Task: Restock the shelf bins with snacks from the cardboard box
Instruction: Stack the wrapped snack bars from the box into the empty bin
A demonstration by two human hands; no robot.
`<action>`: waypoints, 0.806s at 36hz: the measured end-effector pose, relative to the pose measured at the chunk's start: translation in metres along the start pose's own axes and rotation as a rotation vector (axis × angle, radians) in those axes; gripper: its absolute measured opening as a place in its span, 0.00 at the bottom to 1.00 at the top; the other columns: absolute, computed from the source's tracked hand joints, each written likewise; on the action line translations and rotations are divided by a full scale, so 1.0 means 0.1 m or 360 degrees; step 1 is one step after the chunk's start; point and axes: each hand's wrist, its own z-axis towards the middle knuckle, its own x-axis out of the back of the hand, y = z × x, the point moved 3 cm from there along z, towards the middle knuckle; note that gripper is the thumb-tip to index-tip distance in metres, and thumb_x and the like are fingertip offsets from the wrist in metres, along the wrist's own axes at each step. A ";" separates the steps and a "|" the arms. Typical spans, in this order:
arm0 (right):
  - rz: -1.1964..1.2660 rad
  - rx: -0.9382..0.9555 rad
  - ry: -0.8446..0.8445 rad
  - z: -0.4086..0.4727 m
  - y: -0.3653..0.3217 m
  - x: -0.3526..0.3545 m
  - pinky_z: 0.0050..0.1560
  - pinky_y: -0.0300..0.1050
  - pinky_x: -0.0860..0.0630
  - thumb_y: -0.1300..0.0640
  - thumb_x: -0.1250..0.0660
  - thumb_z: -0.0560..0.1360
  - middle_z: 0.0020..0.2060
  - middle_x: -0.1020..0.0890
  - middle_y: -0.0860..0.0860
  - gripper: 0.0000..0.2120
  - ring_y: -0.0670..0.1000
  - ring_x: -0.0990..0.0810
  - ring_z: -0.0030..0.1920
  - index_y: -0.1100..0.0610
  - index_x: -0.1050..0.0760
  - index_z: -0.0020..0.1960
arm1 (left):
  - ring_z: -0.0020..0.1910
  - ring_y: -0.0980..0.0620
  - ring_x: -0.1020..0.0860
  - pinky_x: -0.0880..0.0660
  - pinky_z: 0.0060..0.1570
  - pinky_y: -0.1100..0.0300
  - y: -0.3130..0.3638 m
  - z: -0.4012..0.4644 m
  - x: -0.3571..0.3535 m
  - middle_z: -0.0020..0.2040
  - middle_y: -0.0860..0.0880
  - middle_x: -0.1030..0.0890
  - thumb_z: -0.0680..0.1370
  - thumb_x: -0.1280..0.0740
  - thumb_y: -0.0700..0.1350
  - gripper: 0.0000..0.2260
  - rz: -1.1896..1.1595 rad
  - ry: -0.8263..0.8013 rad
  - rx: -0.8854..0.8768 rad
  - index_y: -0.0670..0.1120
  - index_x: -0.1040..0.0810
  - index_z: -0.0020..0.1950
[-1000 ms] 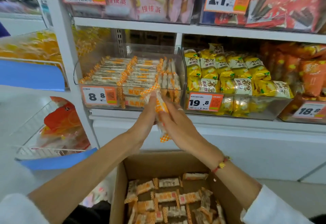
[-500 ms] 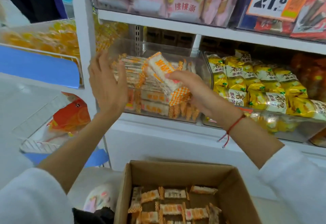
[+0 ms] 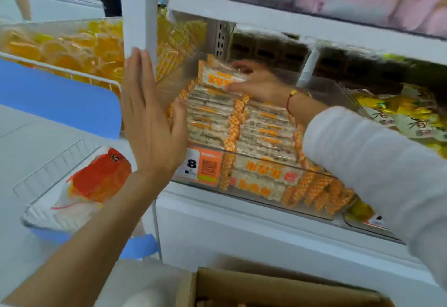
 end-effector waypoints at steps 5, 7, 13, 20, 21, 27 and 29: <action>-0.0277 0.0095 -0.0131 0.23 0.05 -0.07 0.61 0.33 0.40 0.47 0.30 0.74 0.71 0.34 0.50 0.29 0.49 0.35 0.71 0.51 0.33 0.72 | 0.76 0.42 0.42 0.41 0.72 0.45 0.04 0.00 0.00 0.75 0.38 0.40 0.74 0.40 0.37 0.29 -0.0051 0.0074 -0.0029 0.33 0.41 0.75; -0.0573 0.0150 -0.0128 0.23 0.06 -0.07 0.68 0.39 0.43 0.44 0.34 0.76 0.73 0.38 0.52 0.29 0.53 0.40 0.73 0.50 0.35 0.74 | 0.75 0.41 0.42 0.40 0.71 0.44 0.05 0.00 0.01 0.75 0.37 0.39 0.74 0.39 0.37 0.28 -0.0062 0.0091 -0.0039 0.33 0.40 0.74; -0.1221 0.0424 0.0341 0.05 0.02 -0.19 0.68 0.52 0.41 0.47 0.40 0.79 0.68 0.29 0.55 0.23 0.58 0.36 0.70 0.49 0.35 0.73 | 0.76 0.42 0.42 0.40 0.71 0.44 0.06 0.01 0.02 0.75 0.38 0.40 0.73 0.39 0.38 0.30 -0.0051 0.0082 -0.0025 0.34 0.41 0.75; -0.0856 0.0115 -0.0047 0.04 0.10 -0.22 0.75 0.61 0.59 0.57 0.51 0.83 0.78 0.46 0.48 0.24 0.52 0.53 0.78 0.45 0.47 0.78 | 0.75 0.42 0.41 0.38 0.70 0.43 0.08 0.00 0.01 0.75 0.38 0.39 0.73 0.38 0.38 0.30 -0.0058 0.0087 -0.0017 0.34 0.40 0.74; -0.0882 0.0112 -0.0079 0.04 0.09 -0.21 0.75 0.61 0.60 0.58 0.52 0.83 0.78 0.48 0.48 0.25 0.51 0.54 0.78 0.45 0.48 0.78 | 0.75 0.42 0.41 0.38 0.70 0.43 0.08 0.00 0.00 0.75 0.38 0.39 0.73 0.39 0.38 0.30 -0.0054 0.0091 -0.0012 0.34 0.40 0.74; -0.0925 0.0192 0.0139 0.02 0.14 -0.24 0.75 0.59 0.57 0.61 0.49 0.83 0.77 0.43 0.50 0.25 0.53 0.49 0.77 0.46 0.45 0.78 | 0.76 0.43 0.42 0.37 0.69 0.43 0.07 -0.01 0.00 0.76 0.40 0.40 0.73 0.39 0.39 0.30 -0.0033 0.0087 0.0002 0.35 0.41 0.75; -0.0906 0.0281 0.0373 0.02 0.13 -0.24 0.75 0.55 0.51 0.62 0.46 0.81 0.71 0.30 0.54 0.24 0.56 0.36 0.73 0.48 0.38 0.75 | 0.76 0.43 0.42 0.38 0.70 0.43 0.07 0.00 0.00 0.76 0.39 0.40 0.73 0.38 0.39 0.30 -0.0031 0.0086 -0.0005 0.35 0.41 0.75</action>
